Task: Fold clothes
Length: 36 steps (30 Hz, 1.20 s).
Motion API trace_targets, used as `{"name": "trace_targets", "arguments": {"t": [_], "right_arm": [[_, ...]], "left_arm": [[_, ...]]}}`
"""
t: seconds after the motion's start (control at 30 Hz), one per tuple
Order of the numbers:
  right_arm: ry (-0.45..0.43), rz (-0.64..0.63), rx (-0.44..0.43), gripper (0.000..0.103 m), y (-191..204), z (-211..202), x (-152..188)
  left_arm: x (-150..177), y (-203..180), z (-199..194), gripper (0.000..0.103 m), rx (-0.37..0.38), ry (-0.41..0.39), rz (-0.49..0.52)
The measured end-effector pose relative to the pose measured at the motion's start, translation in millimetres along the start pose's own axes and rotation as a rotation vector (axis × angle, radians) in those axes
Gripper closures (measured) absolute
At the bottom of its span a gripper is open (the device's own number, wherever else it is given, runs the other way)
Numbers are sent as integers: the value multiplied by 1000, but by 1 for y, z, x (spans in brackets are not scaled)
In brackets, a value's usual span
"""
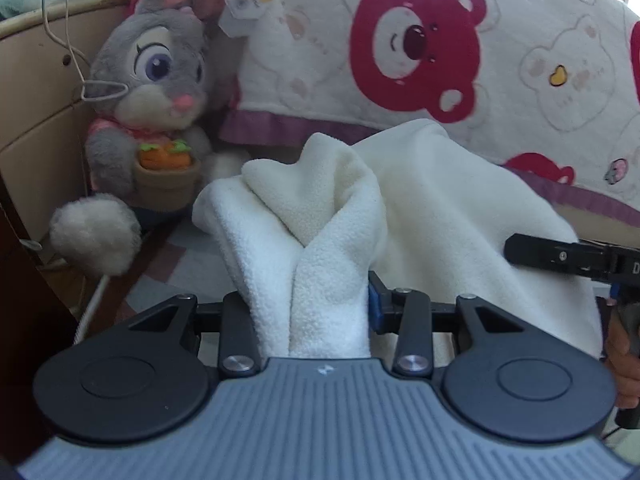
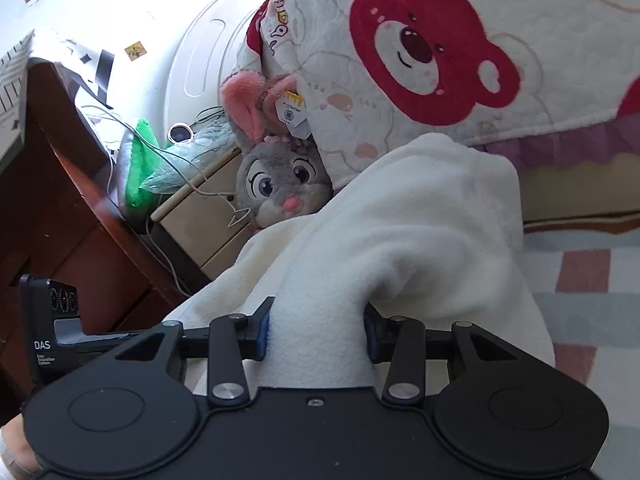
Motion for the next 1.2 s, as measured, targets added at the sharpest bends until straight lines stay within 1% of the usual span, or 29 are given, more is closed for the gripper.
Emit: {"name": "trace_targets", "arguments": {"t": [0.07, 0.2, 0.27, 0.33, 0.47, 0.53, 0.6, 0.63, 0.67, 0.77, 0.83, 0.9, 0.93, 1.0, 1.1, 1.2], "right_arm": [[-1, -11, 2, 56, 2, 10, -3], [9, -16, -3, 56, 10, 22, -13], [-7, -19, -33, 56, 13, 22, -14], [-29, -22, -64, 56, 15, 21, -14], [-64, -38, -98, 56, 18, 33, -22], [-83, -21, -110, 56, 19, 36, -30], [-101, -15, -109, 55, 20, 36, -34], [-100, -21, -97, 55, 17, 34, -30], [-89, 2, -79, 54, 11, 33, -24], [-5, 150, 1, 53, -23, 30, 13], [59, 222, 53, 53, -42, 26, 41], [98, 238, 75, 53, -50, 21, 63], [100, 258, 73, 53, -54, 17, 70], [101, 285, 81, 53, -61, 14, 72], [114, 306, 99, 50, -68, 12, 68], [143, 332, 73, 45, -71, 6, 64]], "left_arm": [[-5, 4, 1, 66, -21, -27, -8], [-10, 22, 1, 66, -13, -49, -111], [-11, 24, -4, 66, -23, -89, -109], [-14, 25, -9, 66, -32, -103, -116], [-26, 25, -13, 66, -80, -145, -73], [-35, 32, -12, 66, -82, -163, -115], [-38, 39, -9, 65, -51, -186, -175], [-35, 43, -2, 64, -41, -170, -201], [-30, 45, 5, 63, -34, -152, -224], [-10, 45, 20, 62, -43, -86, -261], [4, 45, 30, 63, -49, -41, -286], [17, 45, 39, 63, -56, 3, -310], [24, 45, 44, 62, -59, 25, -323], [38, 45, 54, 58, -65, 70, -347], [56, 44, 66, 57, -75, 130, -376], [47, 32, 50, 57, -107, 99, -301]]}}
Point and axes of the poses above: each gripper's, at about its wrist camera, not at the fingertips, and z roughly the way its jaws point, y to its left, x to its underside, the point moved 5 cm from there along z, roughly the way its jaws point, and after that the axes turned 2 degrees about -y, right-handed, at the moved point
